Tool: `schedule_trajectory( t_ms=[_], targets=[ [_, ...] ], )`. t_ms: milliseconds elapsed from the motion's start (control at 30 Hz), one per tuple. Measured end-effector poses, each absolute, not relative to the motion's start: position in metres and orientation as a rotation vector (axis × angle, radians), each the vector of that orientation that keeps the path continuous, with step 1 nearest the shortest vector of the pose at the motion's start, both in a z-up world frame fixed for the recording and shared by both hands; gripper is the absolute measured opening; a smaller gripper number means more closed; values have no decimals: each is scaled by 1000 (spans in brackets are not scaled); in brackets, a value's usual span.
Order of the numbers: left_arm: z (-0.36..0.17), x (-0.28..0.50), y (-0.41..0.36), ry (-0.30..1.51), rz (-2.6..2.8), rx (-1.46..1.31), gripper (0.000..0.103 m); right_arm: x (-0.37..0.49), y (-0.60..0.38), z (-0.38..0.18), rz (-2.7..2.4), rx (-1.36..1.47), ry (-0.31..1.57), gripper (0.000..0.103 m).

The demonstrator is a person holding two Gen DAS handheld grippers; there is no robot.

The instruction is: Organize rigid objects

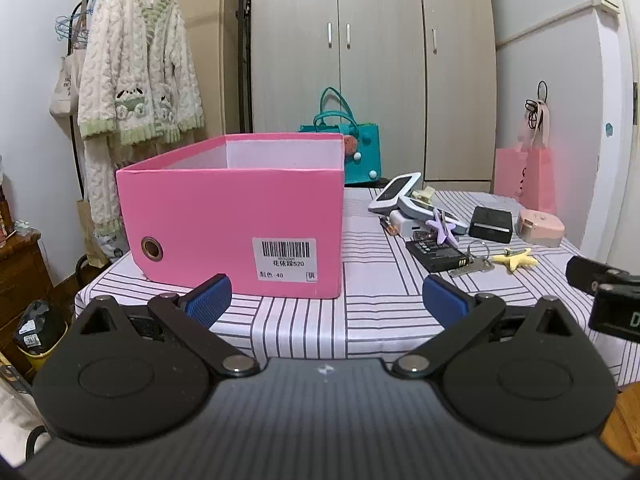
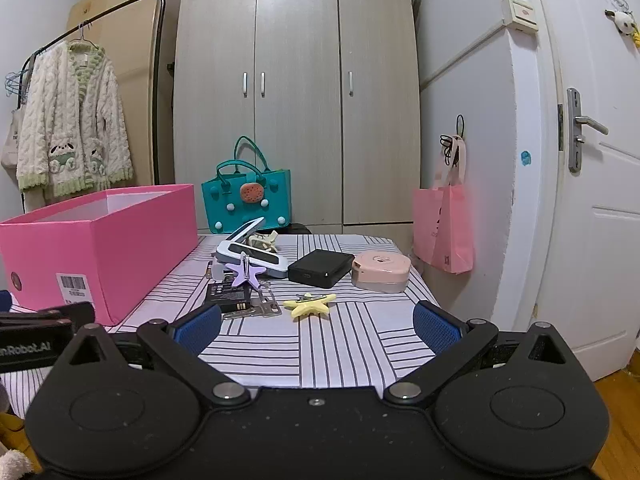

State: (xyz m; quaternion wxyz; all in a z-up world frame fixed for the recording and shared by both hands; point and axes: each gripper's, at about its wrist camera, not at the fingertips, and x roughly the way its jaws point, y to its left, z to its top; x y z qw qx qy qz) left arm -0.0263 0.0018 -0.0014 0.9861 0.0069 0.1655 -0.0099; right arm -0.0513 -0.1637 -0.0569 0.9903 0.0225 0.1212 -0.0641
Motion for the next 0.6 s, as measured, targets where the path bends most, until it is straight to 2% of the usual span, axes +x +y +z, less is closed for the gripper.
schedule_trajectory(
  t_ms=[600],
  targets=[
    [-15, -17, -1, 378, -60, 20, 103, -48, -185, -71, -185, 128, 240, 103]
  ],
)
